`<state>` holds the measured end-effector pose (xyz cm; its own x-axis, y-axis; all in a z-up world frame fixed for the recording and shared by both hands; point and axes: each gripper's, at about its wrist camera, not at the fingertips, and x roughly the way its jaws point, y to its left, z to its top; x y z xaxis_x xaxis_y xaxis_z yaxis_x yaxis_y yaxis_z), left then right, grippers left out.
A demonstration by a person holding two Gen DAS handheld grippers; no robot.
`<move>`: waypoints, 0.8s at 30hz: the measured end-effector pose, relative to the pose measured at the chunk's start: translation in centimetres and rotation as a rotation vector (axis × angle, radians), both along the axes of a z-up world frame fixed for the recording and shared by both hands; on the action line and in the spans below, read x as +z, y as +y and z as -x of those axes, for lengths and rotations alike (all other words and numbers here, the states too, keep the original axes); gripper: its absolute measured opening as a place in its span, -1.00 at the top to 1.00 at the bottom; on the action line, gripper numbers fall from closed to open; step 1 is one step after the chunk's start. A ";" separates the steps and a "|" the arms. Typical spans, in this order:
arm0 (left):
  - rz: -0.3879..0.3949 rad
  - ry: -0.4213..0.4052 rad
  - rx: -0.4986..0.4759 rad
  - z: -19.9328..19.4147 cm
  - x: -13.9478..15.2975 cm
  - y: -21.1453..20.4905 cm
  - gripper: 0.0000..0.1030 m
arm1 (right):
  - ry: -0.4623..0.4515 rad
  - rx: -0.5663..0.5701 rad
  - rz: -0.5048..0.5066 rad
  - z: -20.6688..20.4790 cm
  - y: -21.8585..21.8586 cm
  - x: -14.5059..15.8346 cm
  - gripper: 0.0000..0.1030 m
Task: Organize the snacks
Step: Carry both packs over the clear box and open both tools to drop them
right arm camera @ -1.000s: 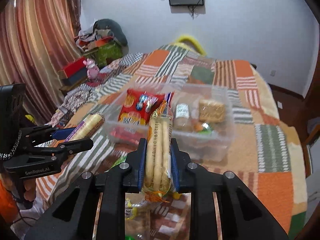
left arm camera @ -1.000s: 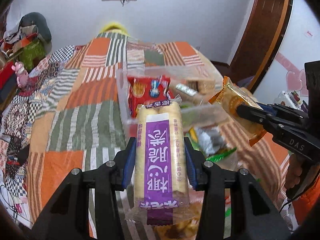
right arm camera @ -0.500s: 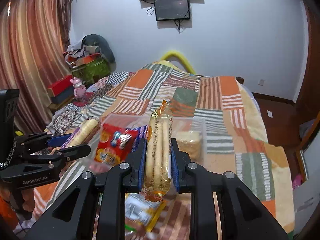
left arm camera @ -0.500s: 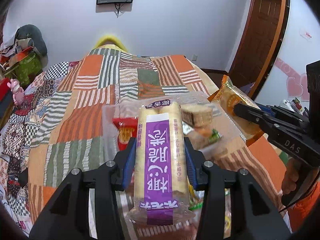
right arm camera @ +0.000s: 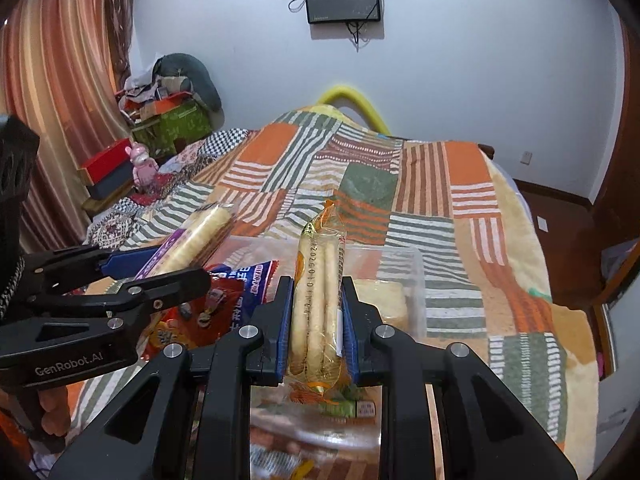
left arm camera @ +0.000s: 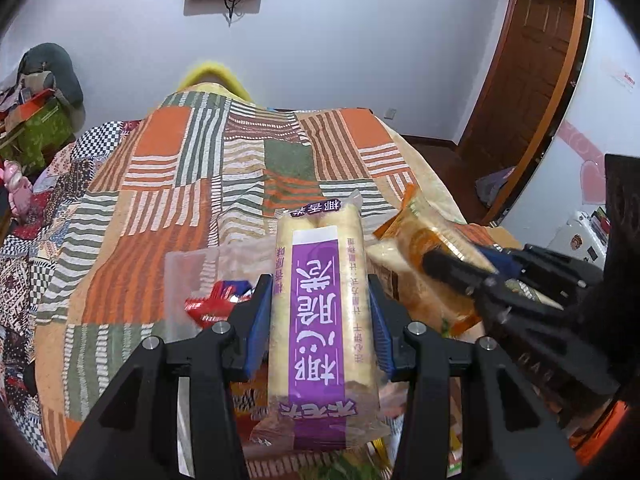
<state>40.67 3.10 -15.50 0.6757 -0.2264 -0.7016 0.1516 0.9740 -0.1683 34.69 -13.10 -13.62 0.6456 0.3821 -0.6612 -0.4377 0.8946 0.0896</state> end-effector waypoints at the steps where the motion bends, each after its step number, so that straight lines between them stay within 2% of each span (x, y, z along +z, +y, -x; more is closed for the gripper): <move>1: 0.003 0.003 0.002 -0.4 -0.2 0.0 0.14 | 0.007 0.003 0.005 -0.2 0.1 -0.3 0.61; 10: 0.027 0.054 -0.019 -2.4 -2.2 -0.7 0.14 | 0.057 0.021 0.018 -0.7 0.0 -1.3 0.59; 17: 0.003 0.029 -0.024 -1.1 -1.1 -0.9 0.12 | 0.055 0.017 0.015 0.1 -0.6 -0.4 0.55; 19: -0.006 0.025 -0.023 -0.3 -0.5 -0.6 0.12 | 0.054 0.017 0.009 0.4 -0.8 0.0 0.52; 24: -0.020 0.021 -0.018 2.2 0.5 0.2 0.10 | 0.036 0.012 -0.012 2.6 -1.9 1.3 0.29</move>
